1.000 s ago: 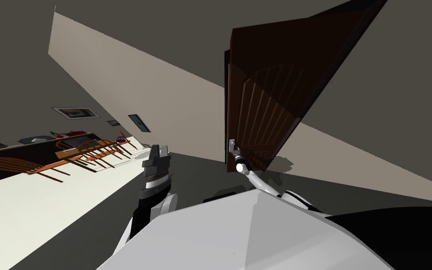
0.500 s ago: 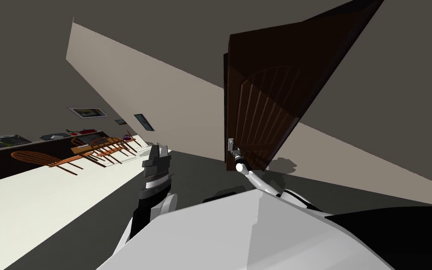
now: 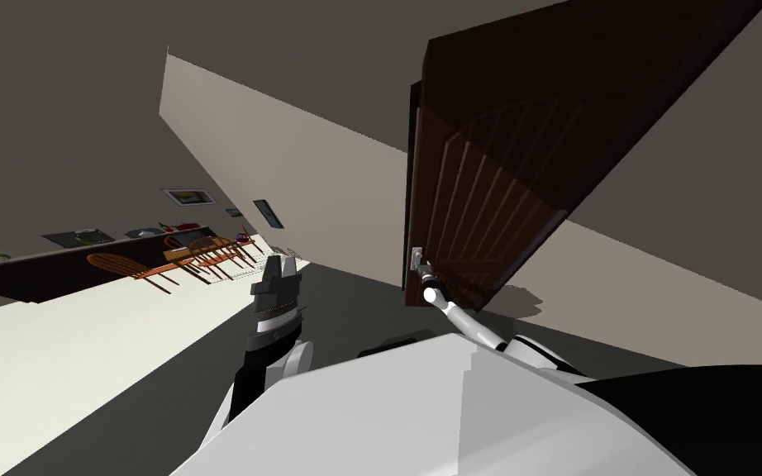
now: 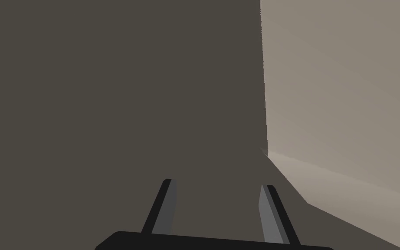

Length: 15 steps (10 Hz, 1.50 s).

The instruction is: Pull the door open

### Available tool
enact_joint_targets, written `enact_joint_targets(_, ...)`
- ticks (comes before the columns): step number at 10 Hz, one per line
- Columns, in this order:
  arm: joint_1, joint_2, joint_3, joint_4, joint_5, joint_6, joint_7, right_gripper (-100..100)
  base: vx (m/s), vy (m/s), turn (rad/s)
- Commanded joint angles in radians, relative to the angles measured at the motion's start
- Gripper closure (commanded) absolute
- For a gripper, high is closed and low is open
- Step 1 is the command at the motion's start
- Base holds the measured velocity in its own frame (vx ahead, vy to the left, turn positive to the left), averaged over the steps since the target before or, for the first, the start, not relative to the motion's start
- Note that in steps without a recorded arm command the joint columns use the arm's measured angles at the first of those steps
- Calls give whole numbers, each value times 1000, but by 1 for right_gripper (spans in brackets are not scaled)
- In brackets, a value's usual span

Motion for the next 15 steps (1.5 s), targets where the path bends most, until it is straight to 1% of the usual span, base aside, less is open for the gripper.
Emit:
enact_joint_targets(1, 4, -29, -7, 18, 1, -8, -36, -100, 182, 39, 172)
enact_joint_targets(2, 4, -29, -7, 18, 1, -8, -36, -100, 112, 10, 14)
enact_joint_targets(3, 11, -54, -16, 26, -1, -13, -63, -100, 99, -2, 112)
enact_joint_targets(4, 11, -54, -16, 26, -1, -13, -63, -100, 75, -13, 73)
enact_joint_targets(6, 17, -76, -23, 32, -2, -17, -86, -100, 56, -12, 73)
enact_joint_targets(7, 23, -99, -31, 39, -4, -21, -109, -100, 97, -11, 122)
enact_joint_targets(8, 25, -93, -26, 32, -2, -19, -100, -100, 47, -10, 22)
enact_joint_targets(9, 25, -93, -26, 32, -2, -19, -100, 100, -10, 1, -20)
enact_joint_targets(14, 25, -93, -26, 32, -2, -19, -100, 100, -5, 1, 0)
enact_joint_targets(15, 29, -108, -10, 23, 0, -19, -119, 100, -143, -33, 152)
